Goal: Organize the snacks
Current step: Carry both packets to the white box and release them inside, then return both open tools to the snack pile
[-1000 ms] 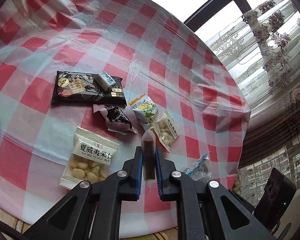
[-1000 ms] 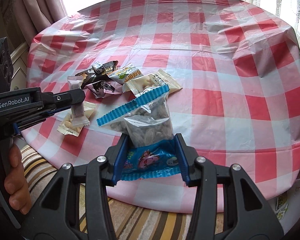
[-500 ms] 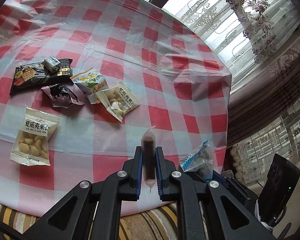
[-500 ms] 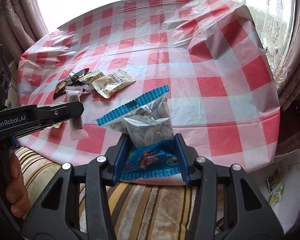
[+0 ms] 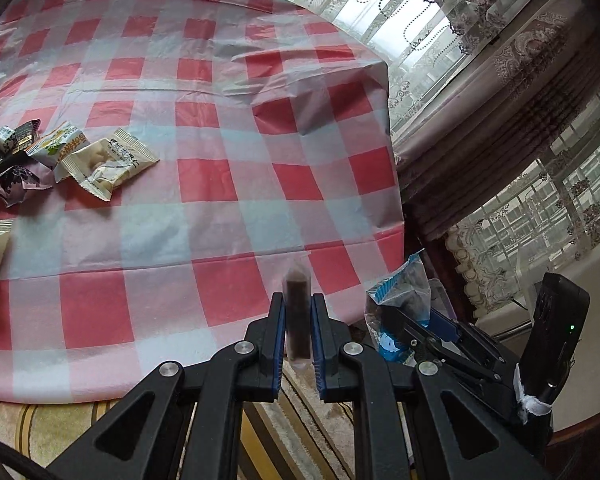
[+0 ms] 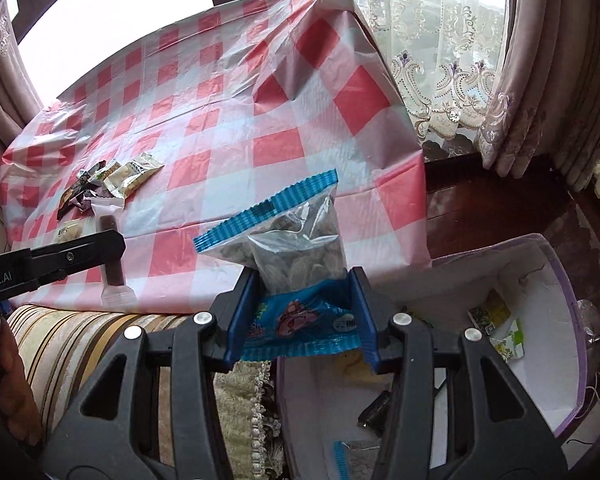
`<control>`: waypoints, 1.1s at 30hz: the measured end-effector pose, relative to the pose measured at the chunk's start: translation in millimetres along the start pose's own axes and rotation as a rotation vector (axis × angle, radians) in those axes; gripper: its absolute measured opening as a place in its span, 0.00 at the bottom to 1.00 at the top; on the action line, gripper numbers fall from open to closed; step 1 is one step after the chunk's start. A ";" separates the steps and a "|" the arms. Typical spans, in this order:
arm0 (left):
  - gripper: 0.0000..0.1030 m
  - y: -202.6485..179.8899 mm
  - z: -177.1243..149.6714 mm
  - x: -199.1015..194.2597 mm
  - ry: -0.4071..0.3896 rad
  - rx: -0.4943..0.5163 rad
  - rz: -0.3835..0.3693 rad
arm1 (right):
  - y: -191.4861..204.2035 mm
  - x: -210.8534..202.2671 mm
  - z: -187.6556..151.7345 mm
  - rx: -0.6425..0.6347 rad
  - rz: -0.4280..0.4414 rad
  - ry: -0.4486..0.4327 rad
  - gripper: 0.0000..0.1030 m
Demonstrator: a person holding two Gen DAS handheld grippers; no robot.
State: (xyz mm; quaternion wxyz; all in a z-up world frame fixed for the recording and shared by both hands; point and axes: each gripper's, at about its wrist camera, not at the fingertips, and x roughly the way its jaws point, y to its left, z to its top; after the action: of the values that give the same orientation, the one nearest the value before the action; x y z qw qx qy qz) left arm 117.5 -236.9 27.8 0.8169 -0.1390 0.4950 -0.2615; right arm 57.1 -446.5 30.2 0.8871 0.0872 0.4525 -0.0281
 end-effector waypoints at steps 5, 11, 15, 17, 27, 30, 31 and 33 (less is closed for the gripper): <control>0.12 -32.1 -11.3 14.8 0.054 0.066 -0.029 | -28.8 -8.3 -6.8 0.050 -0.036 -0.002 0.48; 0.12 -65.8 -26.8 30.4 0.124 0.144 -0.063 | -49.1 -14.8 -10.8 0.087 -0.050 -0.009 0.49; 0.14 -83.1 -37.6 37.3 0.170 0.188 -0.094 | -58.7 -20.5 -11.6 0.098 -0.064 -0.019 0.50; 0.14 -90.4 -42.2 41.4 0.199 0.213 -0.107 | -61.3 -22.8 -10.3 0.104 -0.076 -0.027 0.50; 0.46 -92.0 -44.7 39.5 0.203 0.232 -0.061 | -53.8 -36.3 -2.0 0.065 -0.132 -0.079 0.73; 0.48 -93.7 -41.4 32.3 0.155 0.263 -0.012 | -48.9 -42.8 2.0 0.048 -0.184 -0.113 0.82; 0.48 -95.3 -40.2 27.6 0.124 0.281 0.013 | -47.6 -44.7 4.0 0.049 -0.200 -0.123 0.83; 0.56 -98.4 -36.2 18.0 0.052 0.321 0.070 | -44.3 -47.2 8.7 0.053 -0.255 -0.133 0.85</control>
State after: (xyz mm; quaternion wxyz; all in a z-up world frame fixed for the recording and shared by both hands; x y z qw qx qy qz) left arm 63.8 -327.0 45.3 0.8242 0.0173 0.4722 -0.3121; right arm 30.5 -492.9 67.6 0.9017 0.0503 0.3993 -0.1584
